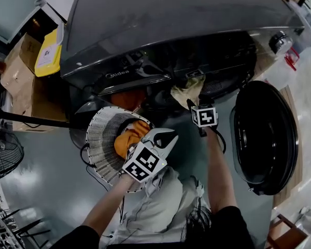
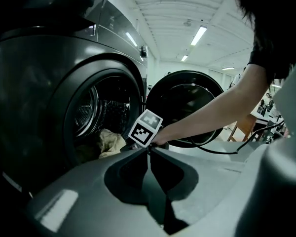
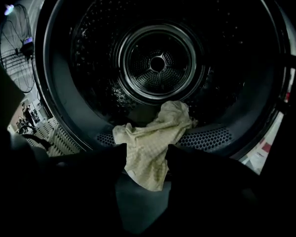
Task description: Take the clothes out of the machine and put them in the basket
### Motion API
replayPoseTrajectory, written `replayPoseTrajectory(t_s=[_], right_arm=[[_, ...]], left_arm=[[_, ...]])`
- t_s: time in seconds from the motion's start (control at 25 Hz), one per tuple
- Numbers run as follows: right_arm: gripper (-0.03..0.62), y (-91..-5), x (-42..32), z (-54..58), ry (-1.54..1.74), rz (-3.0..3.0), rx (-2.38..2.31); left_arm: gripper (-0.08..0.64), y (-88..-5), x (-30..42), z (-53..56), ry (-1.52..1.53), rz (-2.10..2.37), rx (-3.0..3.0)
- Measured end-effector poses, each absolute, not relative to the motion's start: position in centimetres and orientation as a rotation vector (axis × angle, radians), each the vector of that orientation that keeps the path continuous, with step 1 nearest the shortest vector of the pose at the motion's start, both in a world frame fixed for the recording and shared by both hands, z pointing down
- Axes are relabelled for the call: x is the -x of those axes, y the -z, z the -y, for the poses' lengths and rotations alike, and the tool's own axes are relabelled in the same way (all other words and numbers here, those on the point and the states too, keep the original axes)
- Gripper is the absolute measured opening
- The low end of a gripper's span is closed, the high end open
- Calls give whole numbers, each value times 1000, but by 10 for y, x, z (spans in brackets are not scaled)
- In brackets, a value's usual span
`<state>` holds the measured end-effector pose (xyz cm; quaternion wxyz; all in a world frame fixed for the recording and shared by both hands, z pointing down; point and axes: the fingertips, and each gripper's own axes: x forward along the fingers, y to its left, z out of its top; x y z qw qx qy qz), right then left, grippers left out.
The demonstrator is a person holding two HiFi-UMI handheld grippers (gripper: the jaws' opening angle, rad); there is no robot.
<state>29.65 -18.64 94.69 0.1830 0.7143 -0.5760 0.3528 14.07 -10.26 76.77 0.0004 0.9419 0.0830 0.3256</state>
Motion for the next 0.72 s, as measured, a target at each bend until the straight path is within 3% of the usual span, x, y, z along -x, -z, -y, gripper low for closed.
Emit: replayPoseTrajectory(t_s=[0.16, 0.24, 0.32, 0.72], right_arm=[[259, -966, -307, 187, -1007, 1581, -2042], [191, -971, -306, 189, -1018, 1566, -2053], [46, -968, -304, 190, -1007, 1563, -2061], [35, -857, -271, 157, -943, 1782, -2153]], left_arm=[[11, -778, -141, 105, -1013, -226, -2958], [11, -781, -139, 108, -1017, -210, -2962], [11, -783, -134, 112, -1031, -178, -2958], [107, -743, -126, 104, -1117, -167, -2905]])
